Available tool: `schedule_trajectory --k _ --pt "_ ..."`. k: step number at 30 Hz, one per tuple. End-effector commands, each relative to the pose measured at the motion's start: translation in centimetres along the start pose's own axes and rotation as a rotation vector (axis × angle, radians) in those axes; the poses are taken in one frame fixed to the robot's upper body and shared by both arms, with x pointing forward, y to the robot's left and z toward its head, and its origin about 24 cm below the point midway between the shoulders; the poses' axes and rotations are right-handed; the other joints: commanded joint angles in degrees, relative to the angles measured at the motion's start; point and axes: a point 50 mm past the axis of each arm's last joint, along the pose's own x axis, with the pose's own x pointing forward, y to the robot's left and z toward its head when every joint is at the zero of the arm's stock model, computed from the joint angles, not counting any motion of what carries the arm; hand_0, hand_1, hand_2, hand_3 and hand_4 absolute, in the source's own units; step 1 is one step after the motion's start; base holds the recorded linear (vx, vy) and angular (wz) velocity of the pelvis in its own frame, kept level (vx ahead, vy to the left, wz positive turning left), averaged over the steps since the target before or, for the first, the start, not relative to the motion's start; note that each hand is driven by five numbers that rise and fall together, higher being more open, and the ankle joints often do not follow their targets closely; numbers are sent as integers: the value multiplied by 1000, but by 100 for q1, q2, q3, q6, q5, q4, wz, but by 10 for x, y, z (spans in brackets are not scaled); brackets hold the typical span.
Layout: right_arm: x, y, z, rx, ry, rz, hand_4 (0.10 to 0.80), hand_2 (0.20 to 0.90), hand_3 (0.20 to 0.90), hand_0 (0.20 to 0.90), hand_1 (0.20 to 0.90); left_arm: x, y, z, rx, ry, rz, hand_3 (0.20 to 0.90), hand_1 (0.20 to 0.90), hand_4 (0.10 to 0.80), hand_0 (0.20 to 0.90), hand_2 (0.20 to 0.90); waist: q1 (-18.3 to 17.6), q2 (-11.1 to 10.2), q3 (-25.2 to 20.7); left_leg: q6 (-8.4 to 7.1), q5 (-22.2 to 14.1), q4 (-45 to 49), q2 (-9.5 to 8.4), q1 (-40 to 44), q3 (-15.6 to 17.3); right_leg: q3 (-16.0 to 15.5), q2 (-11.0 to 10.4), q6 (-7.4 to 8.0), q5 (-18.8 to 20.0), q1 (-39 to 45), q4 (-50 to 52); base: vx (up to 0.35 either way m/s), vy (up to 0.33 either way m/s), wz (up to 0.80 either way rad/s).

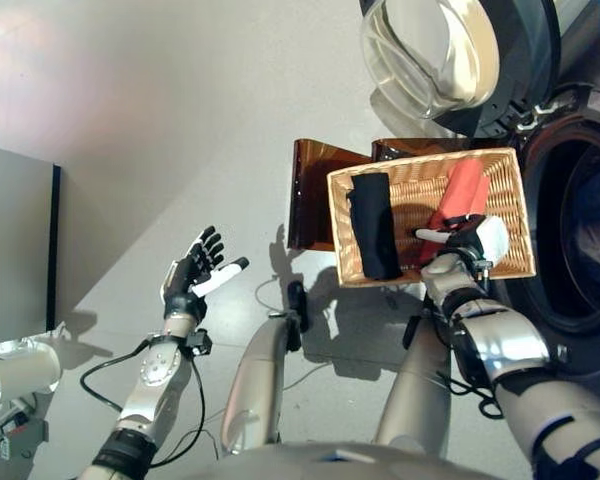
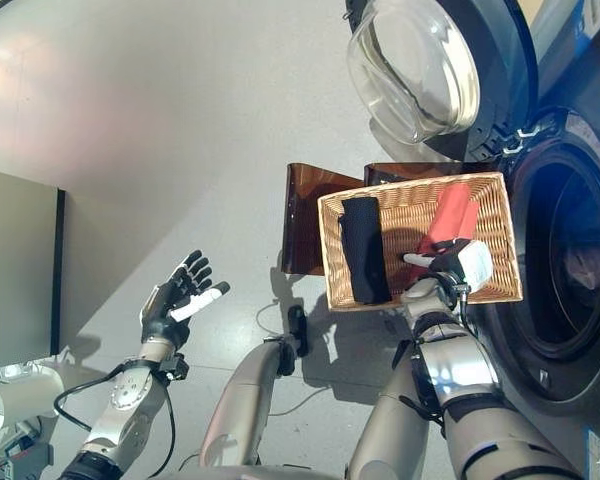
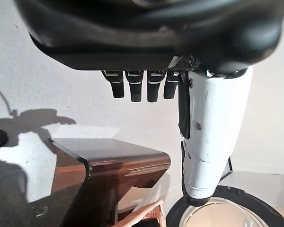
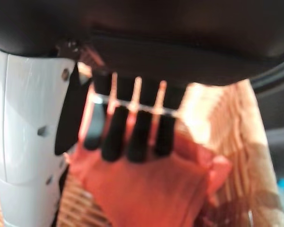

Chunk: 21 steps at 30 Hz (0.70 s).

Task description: Pick up the clothes and place them into the washing machine

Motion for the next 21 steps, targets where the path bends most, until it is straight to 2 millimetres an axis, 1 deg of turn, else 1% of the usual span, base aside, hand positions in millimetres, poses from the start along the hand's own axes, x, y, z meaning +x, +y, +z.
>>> schedule_trajectory --k 1,4,7,8,9,10,14,17,21 --pt "1 -4 1 -1 -24 -38 800 900 900 900 900 1 12 14 62 -75 18 900 900 800 900 900 -89 81 -231 -427 4 -316 274 317 -181 138 -189 208 624 442 -777 27 -18 -12" --pt "-1 -1 -10 -36 7 -15 800 900 900 900 900 3 8 8 72 -52 -2 900 900 800 900 900 -54 88 -292 -437 48 -472 255 504 -187 78 -200 234 713 700 -995 35 -27 -11" --pt "-1 -2 -23 -80 36 0 800 900 900 900 900 3 4 3 76 -29 -20 900 900 800 900 900 -17 91 -375 -456 103 -679 237 788 -199 -51 -249 280 788 1084 -1249 61 -34 -1" --pt "-1 -2 -28 -90 49 1 800 900 900 900 900 3 4 2 83 -26 -25 900 900 800 900 900 -13 71 -413 -468 165 -761 221 870 -209 -86 -272 292 858 1225 -1385 99 -51 2" --pt "-1 -4 -37 -107 71 0 800 900 900 900 900 3 3 -1 84 -12 -31 900 900 800 900 900 19 64 -461 -482 147 -851 225 1041 -231 -144 -283 313 843 1458 -1510 67 -43 -1" --pt "-1 -4 -36 -106 70 1 800 900 900 900 900 3 3 -1 84 -13 -31 900 900 800 900 900 9 57 -464 -478 197 -895 210 1042 -231 -151 -294 311 888 1463 -1553 82 -35 2" --pt "-1 -7 -47 -113 91 -3 800 900 900 900 900 3 2 -6 96 6 -31 900 900 800 900 900 15 -29 -506 -506 217 -969 203 1308 -280 -262 -351 339 920 1857 -1735 57 -41 3" --pt "-1 -8 -49 -99 98 -10 800 900 900 900 900 4 4 -8 109 19 -27 900 900 800 900 900 6 -64 -498 -509 195 -933 190 1385 -301 -287 -365 352 913 1994 -1737 23 -24 7" --pt "-4 -3 -50 -86 101 6 800 900 900 900 900 3 6 -11 116 34 -15 900 900 800 900 900 -4 -126 -540 -520 204 -987 208 1487 -309 -377 -342 351 915 2144 -1836 26 -26 7"
